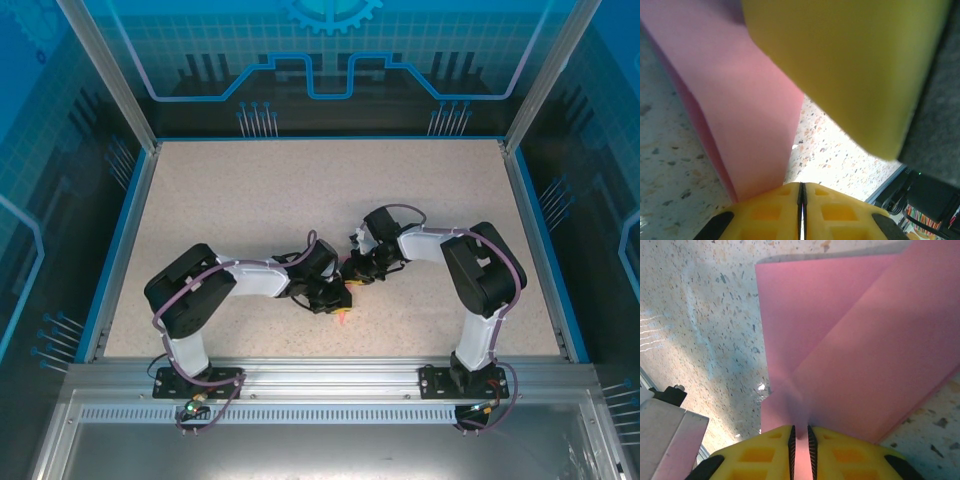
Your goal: Fold a paper plane with a square sheet of paper (fold left side to right side)
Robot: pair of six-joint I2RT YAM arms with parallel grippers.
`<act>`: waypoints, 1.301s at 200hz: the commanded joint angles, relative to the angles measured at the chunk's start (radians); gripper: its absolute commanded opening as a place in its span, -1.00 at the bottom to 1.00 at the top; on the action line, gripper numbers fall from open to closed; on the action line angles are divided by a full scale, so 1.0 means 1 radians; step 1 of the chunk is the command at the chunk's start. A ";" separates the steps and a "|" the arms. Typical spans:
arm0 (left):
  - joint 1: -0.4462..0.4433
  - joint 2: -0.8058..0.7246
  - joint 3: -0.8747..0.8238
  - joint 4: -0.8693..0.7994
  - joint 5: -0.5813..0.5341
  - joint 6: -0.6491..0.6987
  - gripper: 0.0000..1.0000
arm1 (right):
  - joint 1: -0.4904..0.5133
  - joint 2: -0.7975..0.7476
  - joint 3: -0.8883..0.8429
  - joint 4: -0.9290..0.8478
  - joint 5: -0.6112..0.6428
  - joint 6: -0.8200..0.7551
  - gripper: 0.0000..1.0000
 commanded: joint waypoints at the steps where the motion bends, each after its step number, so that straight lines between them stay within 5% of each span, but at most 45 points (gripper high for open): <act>1: -0.005 0.006 -0.048 -0.007 0.005 -0.001 -0.77 | -0.013 0.052 -0.018 -0.047 0.087 -0.011 -0.62; 117: -0.055 -0.121 -0.211 0.005 0.027 -0.016 -0.79 | -0.027 0.031 0.008 -0.052 0.074 -0.026 -0.59; 155: -0.048 -0.250 -0.215 0.034 -0.002 -0.007 -0.62 | -0.044 -0.062 0.066 -0.055 0.086 -0.039 -0.42; 207: 0.015 -0.470 -0.205 -0.121 -0.229 0.051 -0.10 | -0.041 -0.261 0.092 -0.206 0.297 -0.053 0.02; 260: 0.083 -0.620 -0.167 -0.314 -0.521 0.060 0.32 | 0.079 -0.350 0.019 -0.296 0.430 0.035 0.39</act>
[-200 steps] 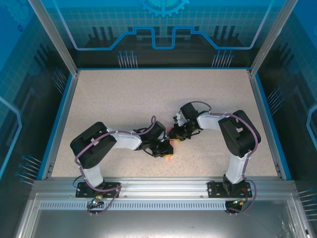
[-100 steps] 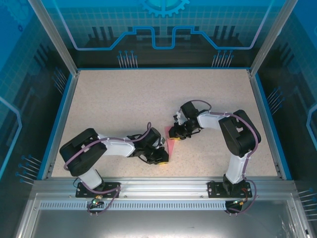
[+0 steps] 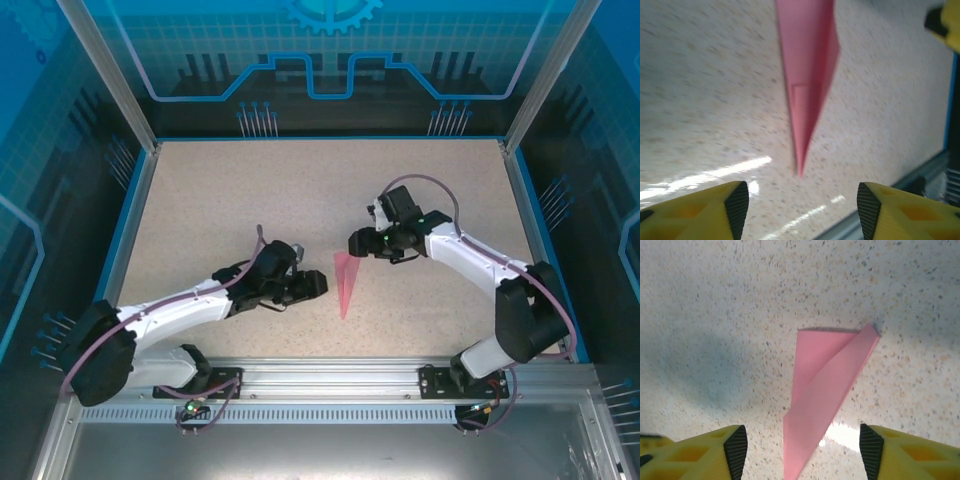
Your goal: Fold a paper plane with a square sheet of paper (fold left side to right side)
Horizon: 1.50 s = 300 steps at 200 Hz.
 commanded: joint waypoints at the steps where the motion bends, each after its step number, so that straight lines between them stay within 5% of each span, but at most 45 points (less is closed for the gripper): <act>1: 0.031 -0.047 0.041 -0.132 -0.169 0.023 0.33 | 0.065 0.004 -0.045 -0.086 0.075 0.056 0.41; 64: 0.066 -0.088 0.053 -0.173 -0.222 0.021 0.50 | 0.177 0.167 0.014 -0.062 0.128 0.096 0.40; 134: 0.069 -0.143 0.010 -0.201 -0.229 0.014 0.55 | 0.192 0.177 0.021 -0.055 0.158 0.082 -0.54; 169: 0.074 -0.165 0.009 -0.220 -0.251 0.014 0.57 | 0.192 0.090 0.013 -0.008 0.067 0.056 -1.00; 236: 0.089 -0.251 0.025 -0.292 -0.314 0.032 0.67 | 0.106 0.009 -0.222 0.314 -0.207 0.118 -1.00; 300: 0.095 -0.272 0.020 -0.298 -0.309 0.013 0.70 | -0.039 0.036 -0.375 0.368 -0.205 0.033 -0.91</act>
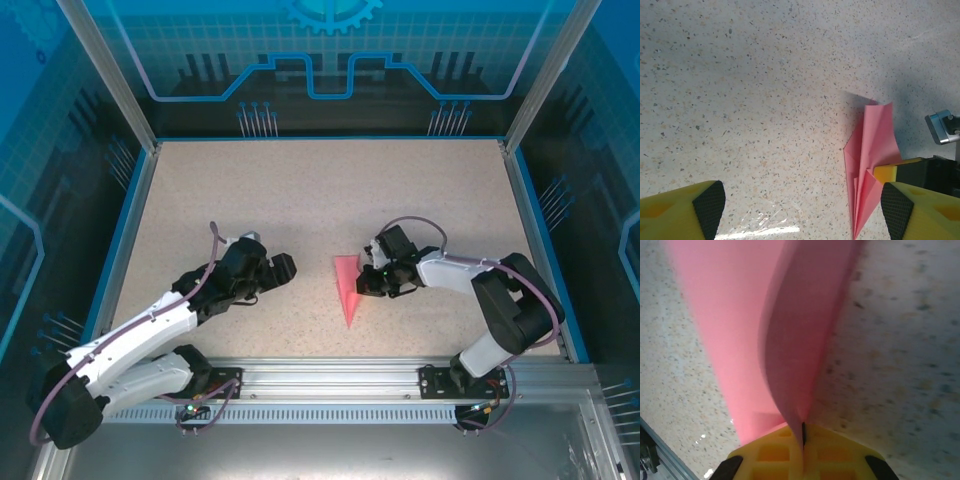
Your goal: Fold a paper plane with a square sheet of paper (fold left side to right side)
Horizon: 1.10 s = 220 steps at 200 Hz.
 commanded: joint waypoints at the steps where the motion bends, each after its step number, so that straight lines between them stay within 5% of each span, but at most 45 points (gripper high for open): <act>1: 0.009 -0.012 -0.003 -0.027 -0.015 -0.004 0.70 | -0.052 -0.032 -0.037 0.051 -0.019 -0.045 -0.91; 154: 0.011 0.034 0.019 0.014 0.000 0.016 0.74 | -0.107 -0.171 0.143 -0.558 0.427 -0.153 -0.11; 220: 0.010 0.042 0.054 0.036 -0.003 0.061 0.94 | 0.049 -0.226 0.168 -0.521 0.285 -0.120 0.28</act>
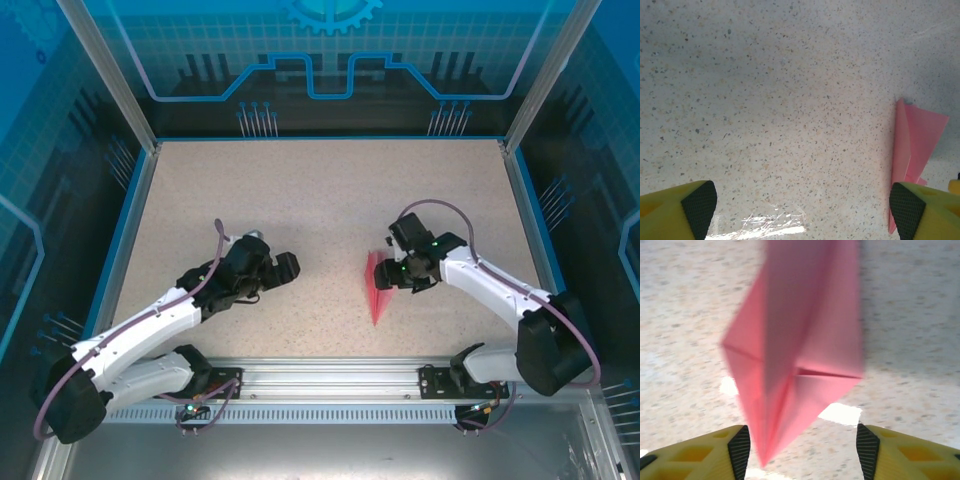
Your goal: Fold a paper plane with a square sheet of paper (fold left side to right side)
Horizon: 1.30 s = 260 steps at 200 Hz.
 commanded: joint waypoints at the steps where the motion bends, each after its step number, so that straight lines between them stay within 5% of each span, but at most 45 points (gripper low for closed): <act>1: 0.009 0.001 0.037 0.026 -0.003 0.033 0.95 | 0.043 0.024 0.003 -0.002 -0.071 0.039 0.28; 71: 0.012 0.007 0.041 0.010 0.005 0.037 0.97 | 0.070 0.132 -0.022 0.054 -0.066 0.096 0.31; 203: 0.012 -0.008 0.040 -0.004 0.000 0.042 0.97 | 0.073 0.298 -0.017 0.158 -0.066 0.136 -0.37; 260: 0.015 -0.033 0.052 -0.012 0.007 0.072 0.97 | 0.020 0.335 0.162 0.041 -0.004 0.093 -0.79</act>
